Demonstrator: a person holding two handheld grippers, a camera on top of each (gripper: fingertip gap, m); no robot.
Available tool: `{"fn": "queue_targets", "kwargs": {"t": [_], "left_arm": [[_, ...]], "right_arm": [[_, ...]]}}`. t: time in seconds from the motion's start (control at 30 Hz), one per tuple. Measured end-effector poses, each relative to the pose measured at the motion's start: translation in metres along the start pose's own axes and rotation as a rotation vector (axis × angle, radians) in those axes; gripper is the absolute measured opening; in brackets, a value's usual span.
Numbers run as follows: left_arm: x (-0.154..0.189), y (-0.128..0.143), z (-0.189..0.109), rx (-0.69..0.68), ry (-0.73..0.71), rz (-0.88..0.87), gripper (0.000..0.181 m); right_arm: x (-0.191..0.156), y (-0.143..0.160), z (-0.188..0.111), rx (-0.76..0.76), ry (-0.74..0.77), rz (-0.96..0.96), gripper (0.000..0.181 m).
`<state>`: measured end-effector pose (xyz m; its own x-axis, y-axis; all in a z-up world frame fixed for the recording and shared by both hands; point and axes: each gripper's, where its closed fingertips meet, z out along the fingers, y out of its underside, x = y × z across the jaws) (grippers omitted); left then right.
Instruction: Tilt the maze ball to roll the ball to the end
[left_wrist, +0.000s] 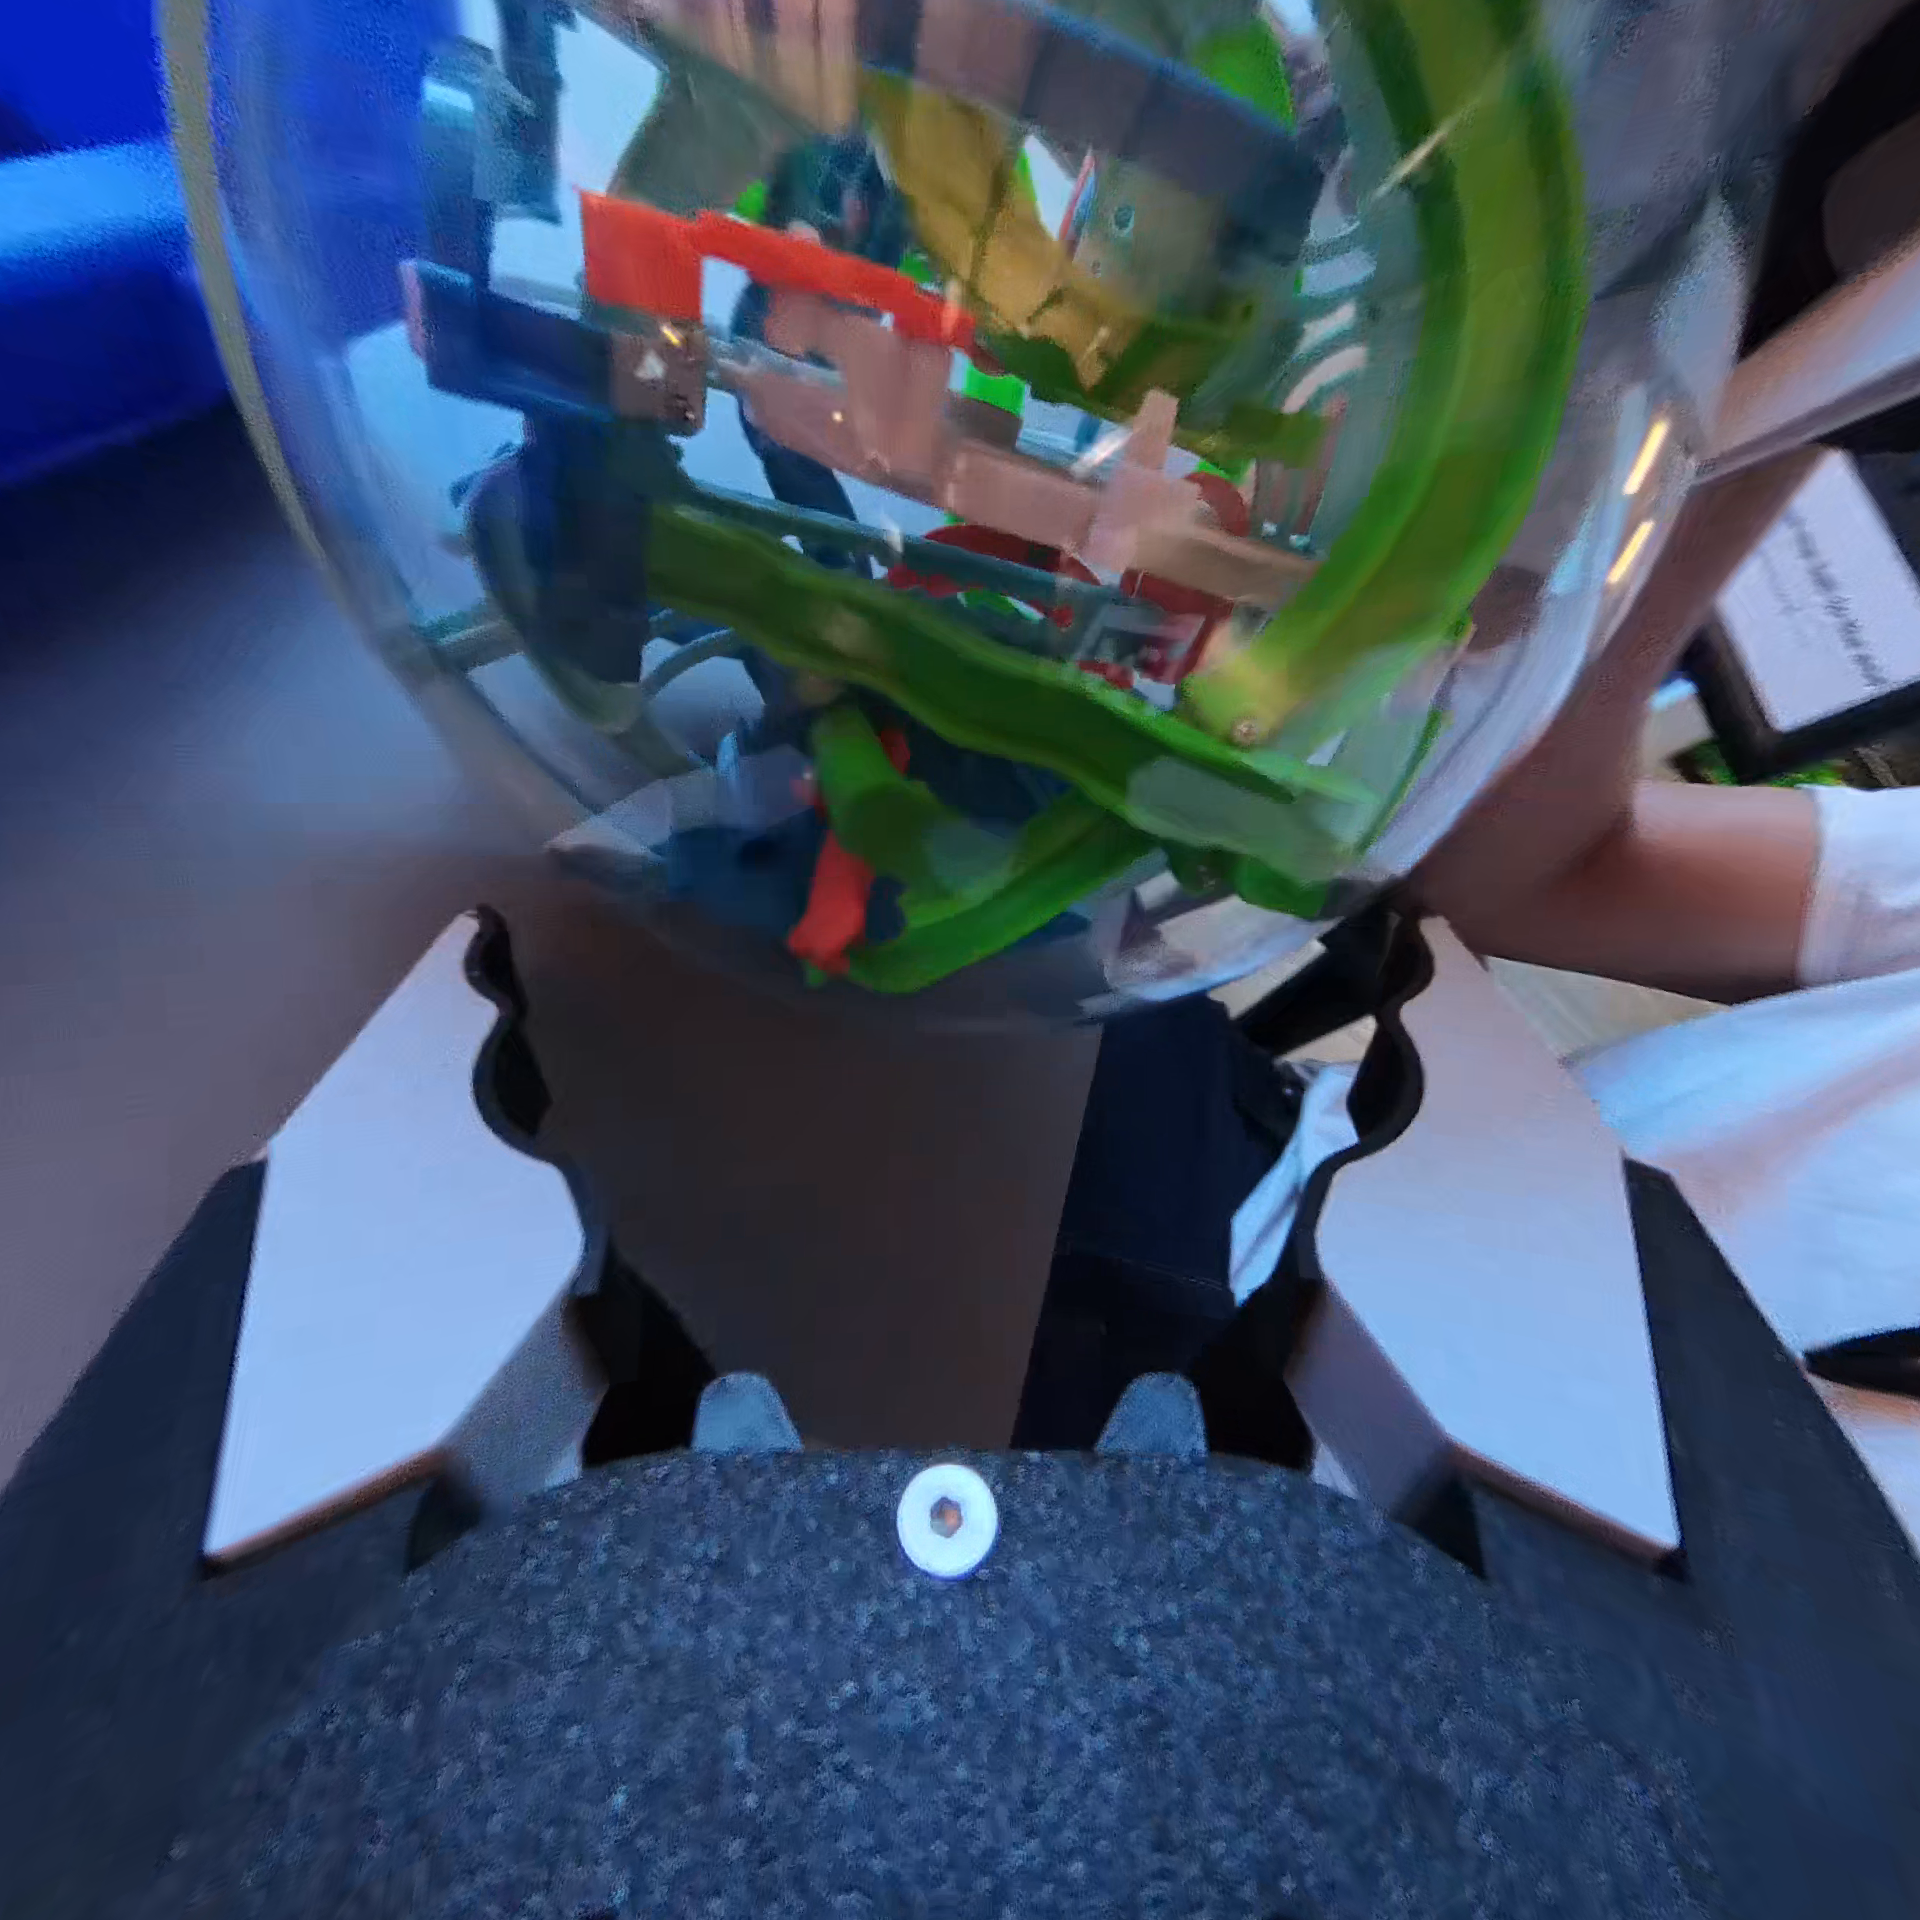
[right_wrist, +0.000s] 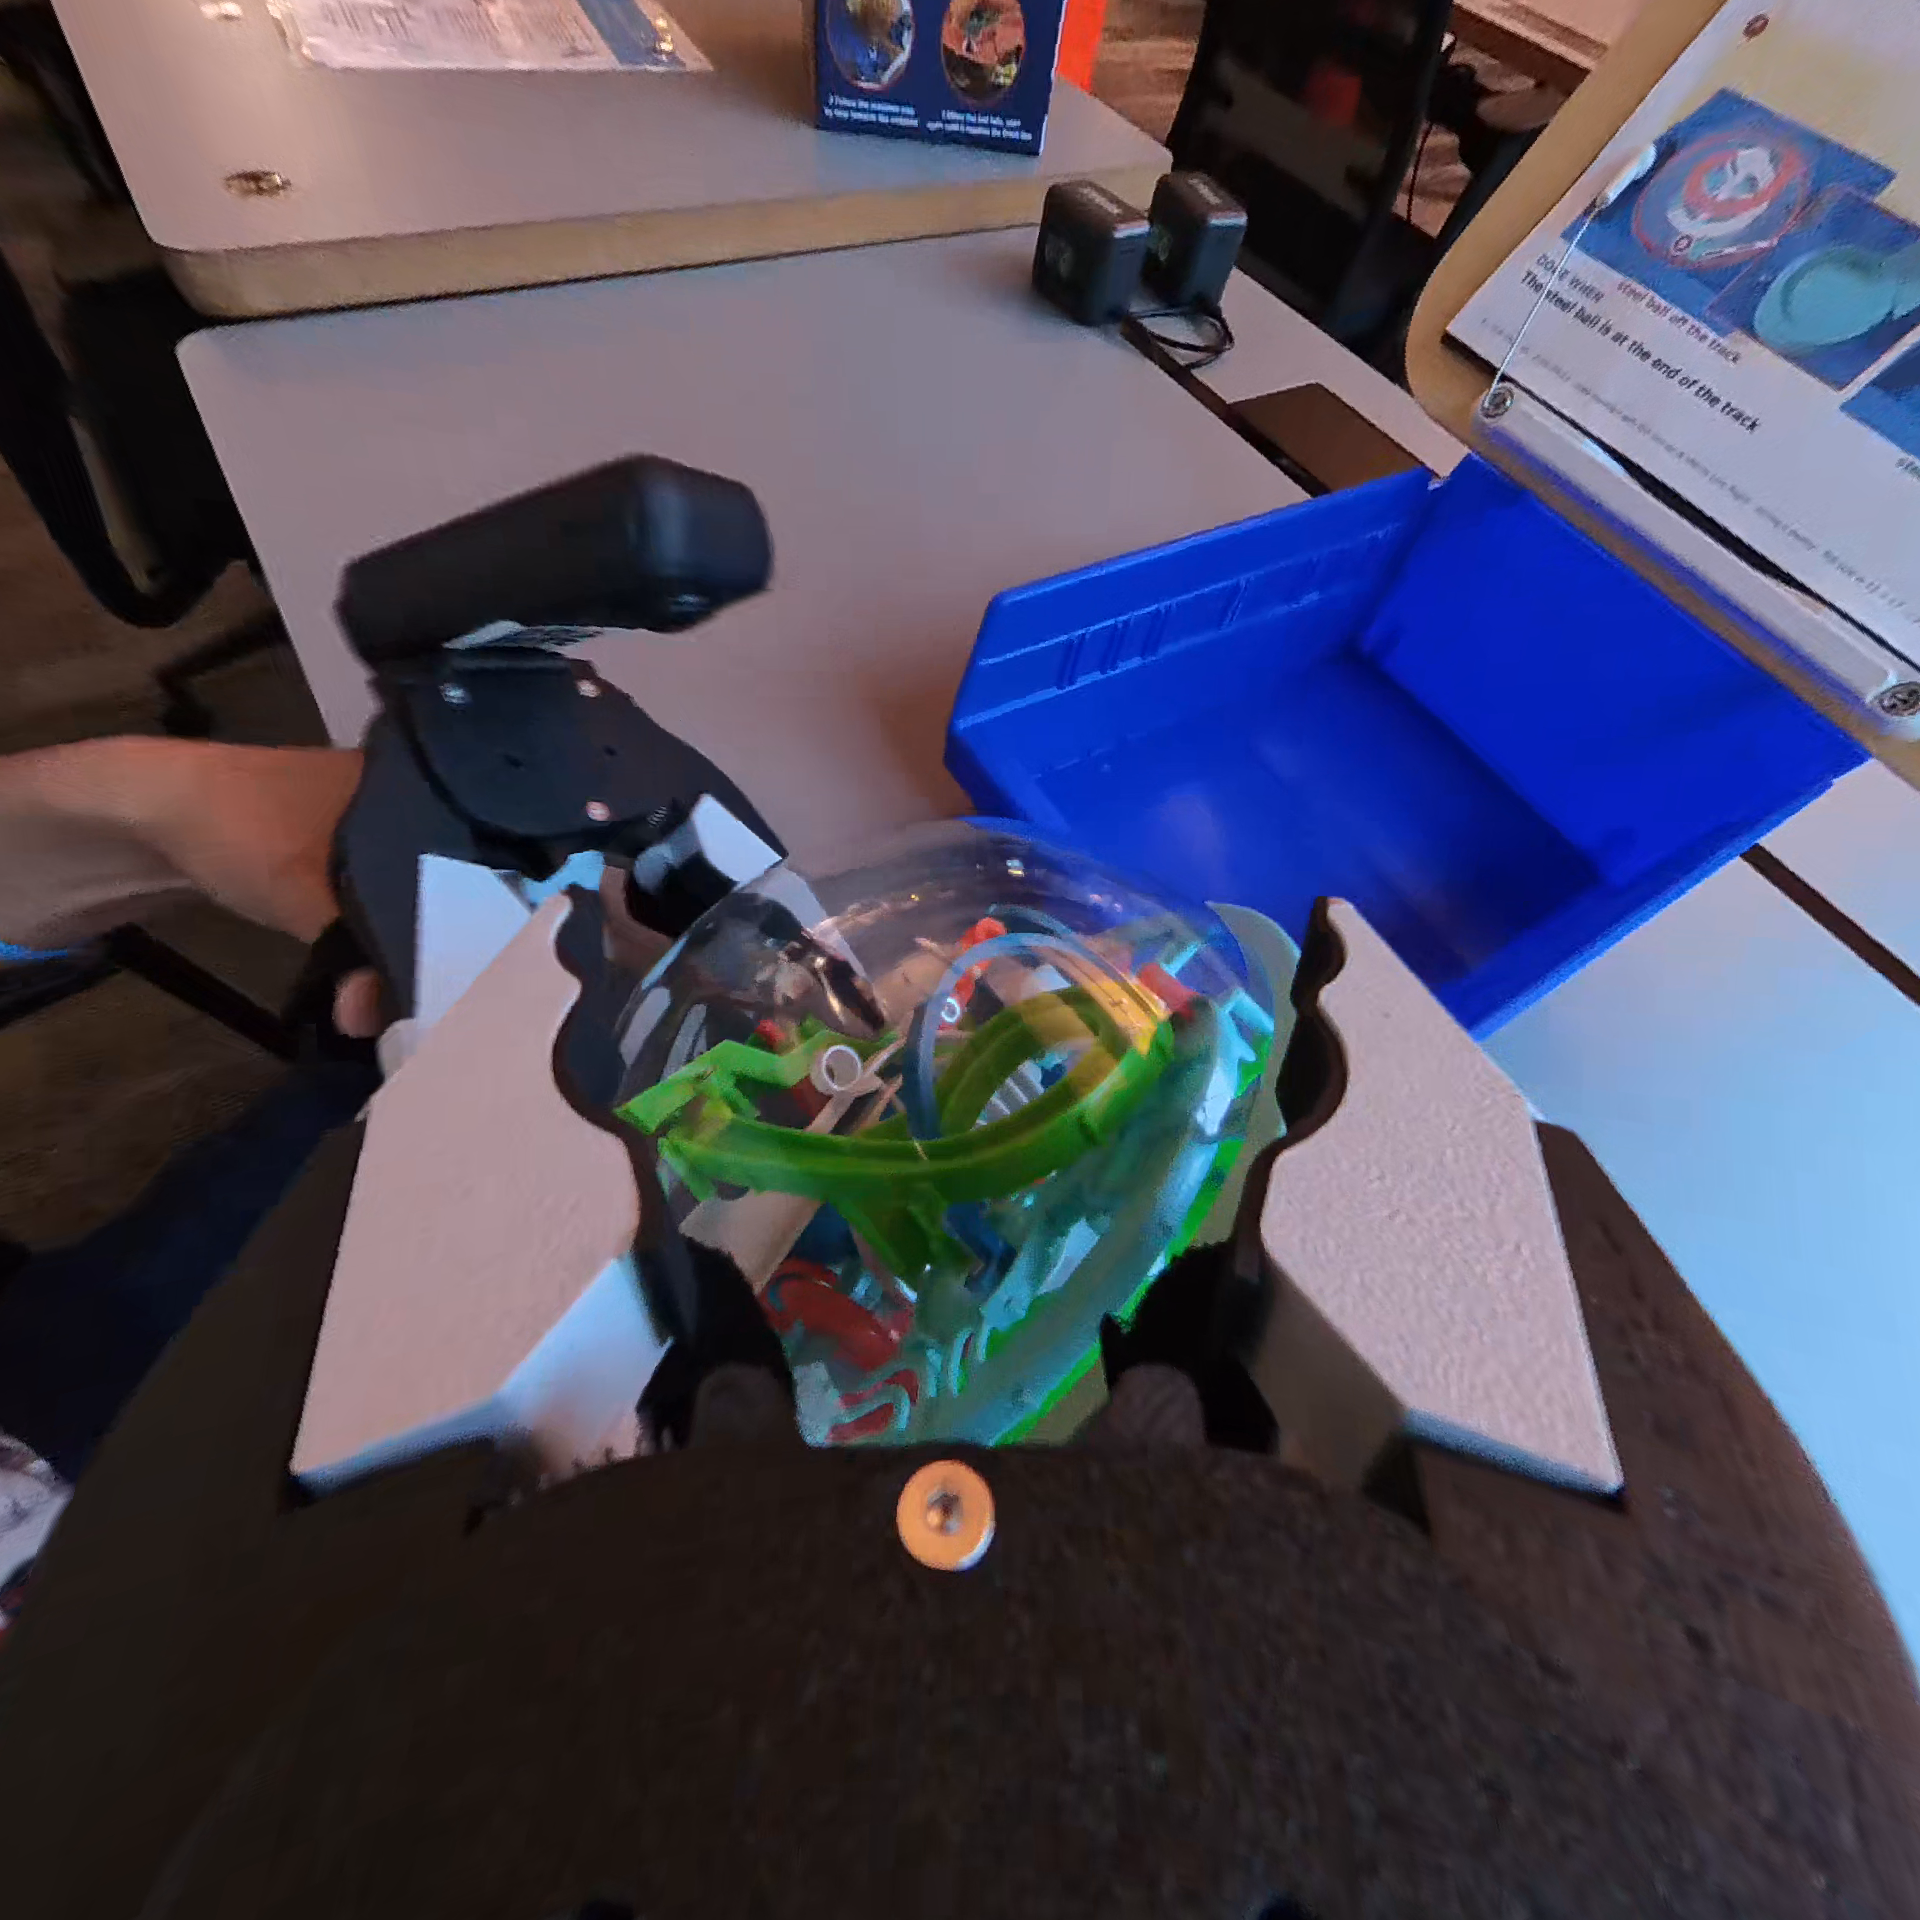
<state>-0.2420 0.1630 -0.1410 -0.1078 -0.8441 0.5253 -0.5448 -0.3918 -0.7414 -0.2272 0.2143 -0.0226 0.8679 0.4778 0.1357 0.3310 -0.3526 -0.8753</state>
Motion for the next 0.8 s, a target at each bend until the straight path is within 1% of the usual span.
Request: {"fn": "queue_targets", "kwargs": {"t": [0.07, 0.13, 0.2, 0.27, 0.33, 0.37, 0.47, 0.53, 0.6, 0.67, 0.7, 0.73, 0.8], "left_arm": [[-0.003, -0.007, -0.018, 0.054, -0.148, 0.035, 0.158], [-0.002, -0.02, -0.036, 0.122, -0.3, 0.091, 0.159], [0.005, -0.034, -0.051, 0.177, -0.396, 0.124, 0.159], [0.012, -0.046, -0.061, 0.204, -0.46, 0.166, 0.159], [0.027, -0.051, -0.061, 0.189, -0.482, 0.22, 0.159], [0.032, -0.051, -0.061, 0.174, -0.521, 0.258, 0.159], [0.03, -0.044, -0.062, 0.102, -0.703, 0.358, 0.158], [0.029, -0.042, -0.069, 0.123, -0.823, 0.394, 0.138], [0.038, -0.038, -0.074, 0.171, -0.907, 0.442, 0.118], [0.049, -0.031, -0.076, 0.216, -0.985, 0.469, 0.112], [0.056, -0.026, -0.074, 0.23, -0.998, 0.493, 0.103], [0.064, -0.024, -0.073, 0.261, -1.018, 0.518, 0.09], [0.081, -0.023, -0.075, 0.327, -1.062, 0.558, 0.086]], "right_arm": [[-0.003, -0.002, 0.005, -0.001, 0.008, 0.013, 0.125], [-0.006, -0.002, 0.011, -0.012, 0.021, 0.013, 0.125], [-0.01, -0.003, 0.017, -0.011, 0.041, 0.003, 0.127], [-0.015, -0.002, 0.022, -0.029, 0.05, -0.006, 0.126], [-0.021, -0.005, 0.024, -0.028, 0.045, 0.027, 0.125], [-0.022, -0.007, 0.025, -0.025, 0.049, 0.047, 0.125], [-0.03, -0.013, 0.03, -0.025, 0.037, 0.056, 0.124], [-0.031, -0.015, 0.033, -0.045, 0.052, 0.065, 0.124], [-0.03, -0.015, 0.036, -0.058, 0.066, 0.07, 0.123], [-0.034, -0.013, 0.037, -0.091, 0.049, 0.073, 0.129], [-0.033, -0.013, 0.037, -0.097, 0.066, 0.079, 0.125], [-0.034, -0.014, 0.037, -0.087, 0.071, 0.086, 0.125], [-0.035, -0.016, 0.038, -0.083, 0.077, 0.086, 0.125]]}}
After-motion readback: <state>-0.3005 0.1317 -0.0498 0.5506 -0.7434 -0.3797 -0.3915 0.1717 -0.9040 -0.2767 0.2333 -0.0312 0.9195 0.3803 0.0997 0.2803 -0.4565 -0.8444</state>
